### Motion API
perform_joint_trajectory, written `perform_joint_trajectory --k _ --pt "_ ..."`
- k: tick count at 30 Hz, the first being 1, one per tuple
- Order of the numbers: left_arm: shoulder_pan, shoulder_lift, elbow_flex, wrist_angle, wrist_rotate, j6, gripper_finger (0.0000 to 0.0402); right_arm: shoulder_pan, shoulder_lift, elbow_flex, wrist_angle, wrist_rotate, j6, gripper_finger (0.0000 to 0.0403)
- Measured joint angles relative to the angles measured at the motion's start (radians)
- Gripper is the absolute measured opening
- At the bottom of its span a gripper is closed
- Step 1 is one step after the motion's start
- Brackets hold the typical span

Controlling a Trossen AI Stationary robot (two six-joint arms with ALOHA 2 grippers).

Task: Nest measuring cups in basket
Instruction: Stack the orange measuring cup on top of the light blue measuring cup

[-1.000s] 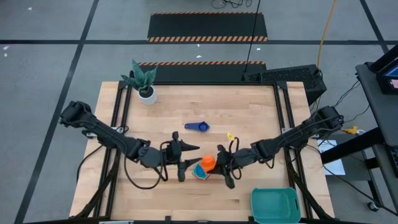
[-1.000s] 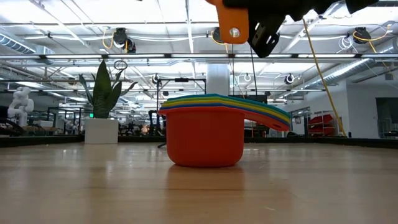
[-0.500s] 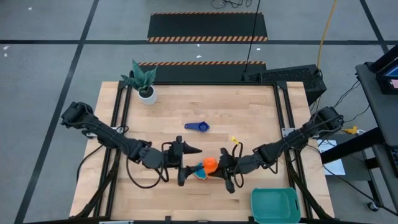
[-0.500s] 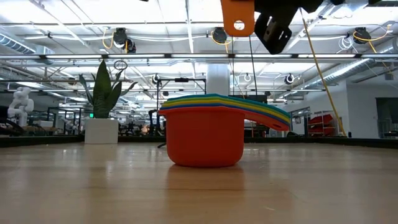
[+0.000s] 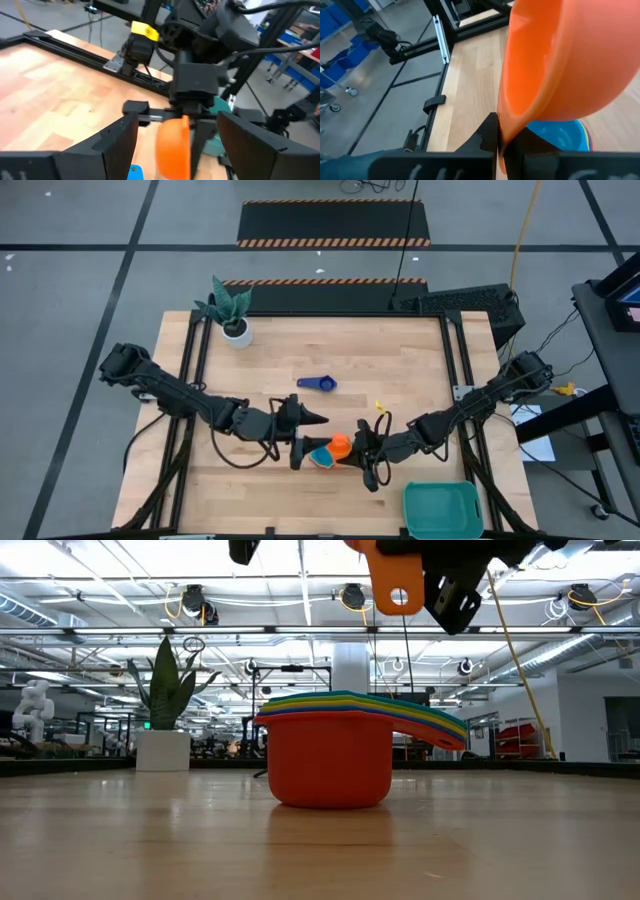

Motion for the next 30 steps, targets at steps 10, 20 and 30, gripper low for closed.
perform_joint_trajectory --k 10,20,30 --pt "0.023 0.0 0.0 -0.053 0.033 -0.003 0.0269 0.041 0.0 0.0 -0.002 0.031 0.004 0.0" --pt "0.054 0.0 0.0 -0.056 0.095 -0.008 0.0276 0.061 0.0 0.0 -0.019 0.075 0.009 0.0" --pt "0.054 0.0 0.0 -0.056 0.096 0.002 0.0296 0.04 0.0 0.0 -0.048 0.075 0.005 0.0"
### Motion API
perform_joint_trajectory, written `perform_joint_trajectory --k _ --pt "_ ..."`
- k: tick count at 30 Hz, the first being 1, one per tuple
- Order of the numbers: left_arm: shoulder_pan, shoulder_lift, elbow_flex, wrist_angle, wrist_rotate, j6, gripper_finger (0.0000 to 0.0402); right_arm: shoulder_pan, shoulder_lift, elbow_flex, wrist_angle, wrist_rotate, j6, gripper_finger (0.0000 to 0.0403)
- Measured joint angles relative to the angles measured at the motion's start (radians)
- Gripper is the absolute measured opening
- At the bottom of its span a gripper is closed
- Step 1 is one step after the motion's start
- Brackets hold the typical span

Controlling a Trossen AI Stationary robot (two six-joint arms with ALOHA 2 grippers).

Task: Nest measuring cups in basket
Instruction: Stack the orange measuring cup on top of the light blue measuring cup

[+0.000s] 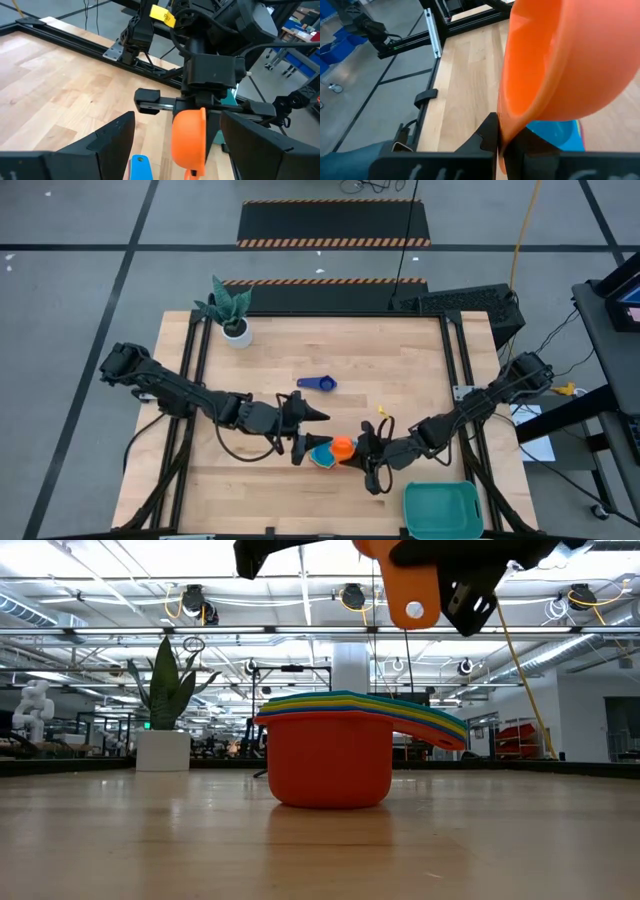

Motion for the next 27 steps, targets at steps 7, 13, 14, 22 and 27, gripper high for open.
perform_joint_trajectory --k 7,13,14,22,27 --pt "0.002 0.0 0.0 0.0 0.0 0.029 0.0296 -0.036 0.0 0.0 -0.005 -0.015 -0.047 0.0" --pt "0.016 0.0 0.0 -0.003 0.0 0.029 0.0296 -0.078 0.0 0.0 -0.006 -0.087 -0.078 0.0" --pt "0.019 0.0 0.0 -0.004 0.0 0.03 0.0296 -0.083 0.0 0.0 -0.006 -0.087 -0.086 0.0" --pt "0.037 0.0 0.0 -0.039 0.025 0.048 0.0296 -0.137 0.0 0.0 -0.017 -0.14 -0.136 0.0" --pt "0.043 0.0 0.0 -0.057 0.042 0.053 0.0296 -0.178 0.0 0.0 -0.027 -0.173 -0.174 0.0"
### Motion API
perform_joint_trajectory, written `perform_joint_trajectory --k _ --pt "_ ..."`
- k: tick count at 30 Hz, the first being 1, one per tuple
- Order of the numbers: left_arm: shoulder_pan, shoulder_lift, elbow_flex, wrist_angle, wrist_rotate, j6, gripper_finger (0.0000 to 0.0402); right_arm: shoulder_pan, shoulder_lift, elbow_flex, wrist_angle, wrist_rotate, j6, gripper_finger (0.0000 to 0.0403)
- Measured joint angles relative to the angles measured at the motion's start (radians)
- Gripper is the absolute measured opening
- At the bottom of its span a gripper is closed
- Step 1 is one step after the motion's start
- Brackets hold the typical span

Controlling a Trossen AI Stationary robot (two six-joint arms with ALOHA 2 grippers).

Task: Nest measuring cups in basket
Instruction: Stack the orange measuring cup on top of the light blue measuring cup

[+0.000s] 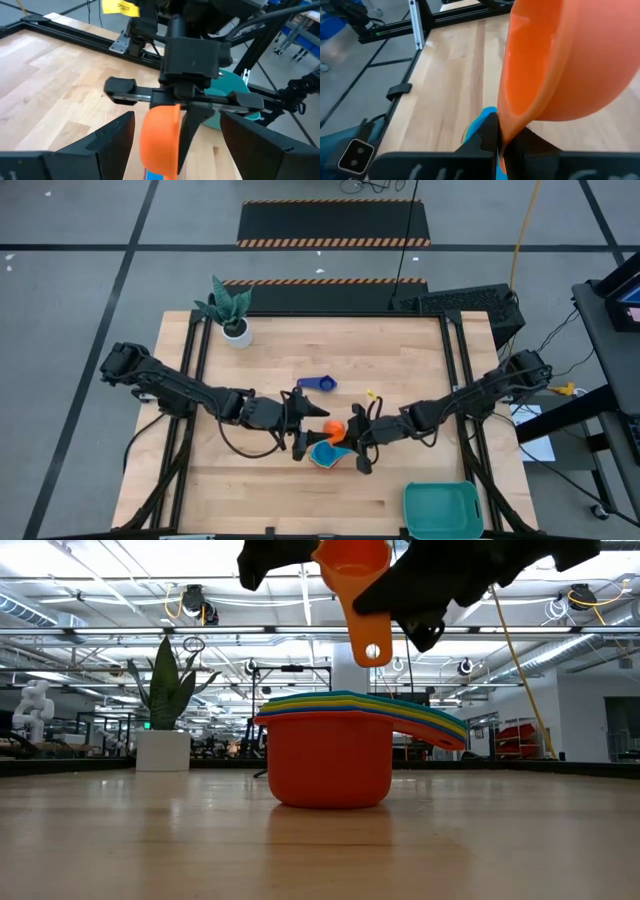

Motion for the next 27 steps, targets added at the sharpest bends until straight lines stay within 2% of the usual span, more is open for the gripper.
perform_joint_trajectory --k 6,9,14,21,27 --pt "0.021 0.0 0.0 -0.021 0.0 -0.002 0.0296 -0.04 0.0 0.0 -0.001 -0.021 -0.031 0.0" --pt "0.039 0.0 0.0 -0.016 -0.002 -0.002 0.0282 -0.054 0.0 0.0 -0.001 -0.044 -0.045 0.0" --pt "0.063 0.0 0.0 -0.016 0.001 -0.005 0.0223 -0.07 0.0 0.0 -0.001 -0.066 -0.063 0.0" --pt "0.057 0.0 0.0 -0.016 0.045 0.073 0.0133 -0.082 0.0 0.0 -0.001 -0.071 -0.081 0.0" --pt "0.051 0.0 0.0 -0.016 0.044 0.11 0.01 -0.085 0.0 0.0 -0.001 -0.072 -0.082 0.0"
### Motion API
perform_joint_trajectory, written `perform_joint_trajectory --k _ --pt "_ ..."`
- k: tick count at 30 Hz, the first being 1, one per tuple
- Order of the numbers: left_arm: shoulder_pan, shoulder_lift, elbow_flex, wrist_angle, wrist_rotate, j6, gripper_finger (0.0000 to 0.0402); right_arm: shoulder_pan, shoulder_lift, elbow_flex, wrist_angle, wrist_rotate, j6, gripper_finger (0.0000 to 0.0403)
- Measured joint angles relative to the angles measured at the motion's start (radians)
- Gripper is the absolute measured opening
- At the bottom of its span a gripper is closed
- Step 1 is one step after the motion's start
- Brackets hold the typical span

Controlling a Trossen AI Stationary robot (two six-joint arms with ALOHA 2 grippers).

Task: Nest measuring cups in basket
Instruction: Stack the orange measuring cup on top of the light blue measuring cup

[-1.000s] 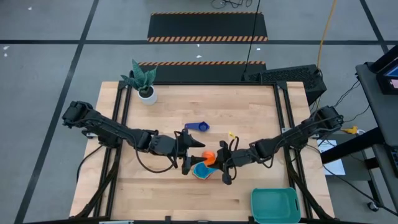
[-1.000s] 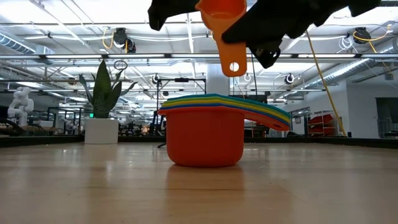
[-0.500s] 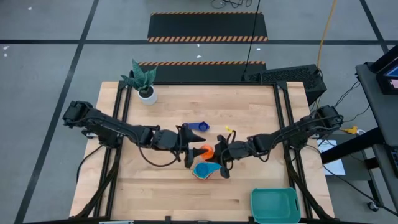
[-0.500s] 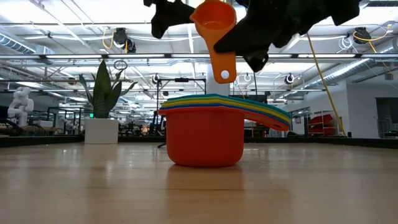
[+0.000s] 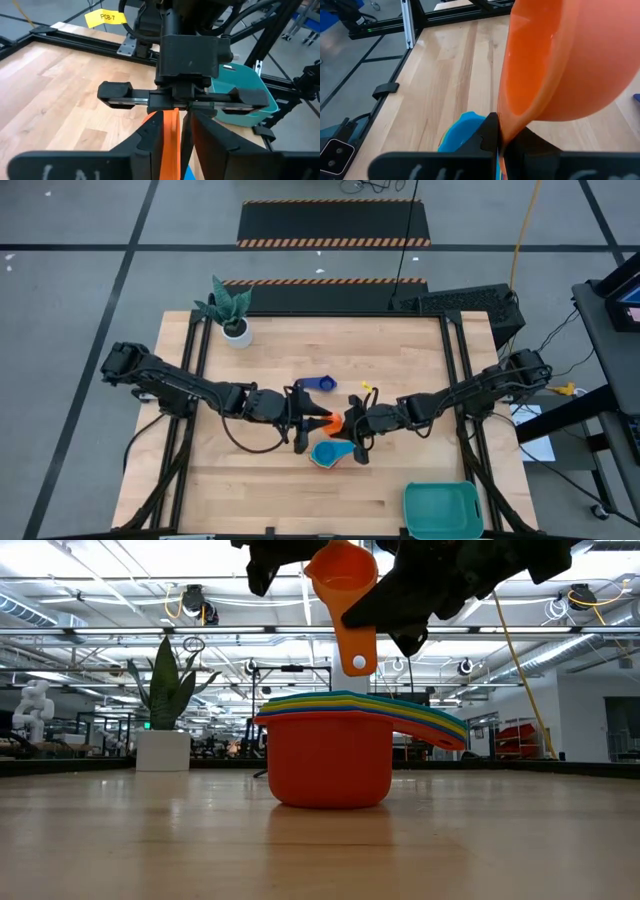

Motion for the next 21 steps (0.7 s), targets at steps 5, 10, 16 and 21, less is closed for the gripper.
perform_joint_trajectory --k 5,10,16,21 --pt "0.001 -0.001 0.0 -0.022 0.017 0.003 0.0077 0.0 0.0 0.0 -0.004 -0.002 0.0 0.0" --pt "0.011 -0.002 0.001 -0.056 0.061 0.014 0.0012 0.0 0.0 -0.002 -0.011 -0.006 -0.011 0.0" --pt "0.011 -0.003 0.001 -0.065 0.064 0.019 0.0008 0.0 0.0 -0.002 -0.001 0.011 -0.026 0.001" --pt "-0.003 -0.026 -0.001 -0.106 0.058 0.012 0.0006 0.0 -0.022 -0.001 0.002 0.018 -0.028 0.0064"
